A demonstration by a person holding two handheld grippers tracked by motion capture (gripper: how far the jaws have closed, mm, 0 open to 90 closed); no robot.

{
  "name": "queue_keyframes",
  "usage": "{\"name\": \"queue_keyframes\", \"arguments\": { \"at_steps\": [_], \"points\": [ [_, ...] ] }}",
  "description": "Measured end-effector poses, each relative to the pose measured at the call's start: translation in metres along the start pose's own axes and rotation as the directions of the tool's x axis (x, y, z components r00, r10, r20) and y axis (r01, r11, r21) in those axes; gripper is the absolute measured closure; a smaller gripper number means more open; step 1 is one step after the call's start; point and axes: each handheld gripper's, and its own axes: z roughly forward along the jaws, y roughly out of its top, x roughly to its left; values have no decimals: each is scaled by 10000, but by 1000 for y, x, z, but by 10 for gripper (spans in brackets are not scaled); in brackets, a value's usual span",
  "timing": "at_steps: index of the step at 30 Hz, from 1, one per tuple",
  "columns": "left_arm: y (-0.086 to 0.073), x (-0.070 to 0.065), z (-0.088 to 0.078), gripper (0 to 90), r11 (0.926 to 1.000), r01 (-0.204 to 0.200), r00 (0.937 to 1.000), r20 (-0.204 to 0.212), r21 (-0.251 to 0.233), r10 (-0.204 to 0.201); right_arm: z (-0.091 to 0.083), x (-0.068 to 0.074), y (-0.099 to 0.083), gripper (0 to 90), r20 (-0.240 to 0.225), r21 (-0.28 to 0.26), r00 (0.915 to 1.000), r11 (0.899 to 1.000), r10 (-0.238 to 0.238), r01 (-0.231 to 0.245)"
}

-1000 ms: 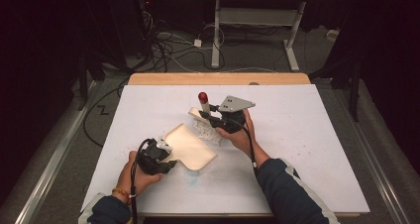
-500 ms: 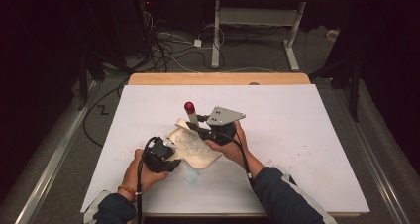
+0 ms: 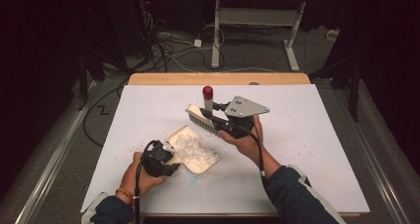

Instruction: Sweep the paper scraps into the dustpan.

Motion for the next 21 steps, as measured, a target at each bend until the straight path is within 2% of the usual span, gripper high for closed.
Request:
{"name": "queue_keyframes", "arguments": {
  "at_steps": [4, 8, 14, 17, 19, 21],
  "points": [
    [-3, -1, -1, 635, 10000, -67, 10000, 20, 11, 67, -26, -6, -3, 707, 281, 447, 9995, 9988, 174, -187],
    [-6, -2, -2, 635, 9999, -118, 9999, 26, 43, 118, -53, -9, -17, 707, 474, 1136, 9984, 9928, 318, -370],
    [-7, -4, -1, 635, 9999, -109, 9999, -9, 90, 109, -84, -5, -35, 707, 608, 1715, 9971, 9836, 462, -561],
    [-7, -4, -1, 635, 9999, -114, 9999, -6, 111, 114, -90, 3, -42, 707, 594, 1993, 9970, 9781, 489, -598],
    [-6, -4, -1, 634, 9998, -149, 9999, -33, 150, 150, -88, 10, -48, 707, 706, 2171, 9964, 9743, 464, -608],
    [-6, -5, -1, 634, 9998, -155, 9999, -42, 136, 156, -82, 16, -52, 707, 544, 2085, 9969, 9757, 576, -677]
  ]
}}
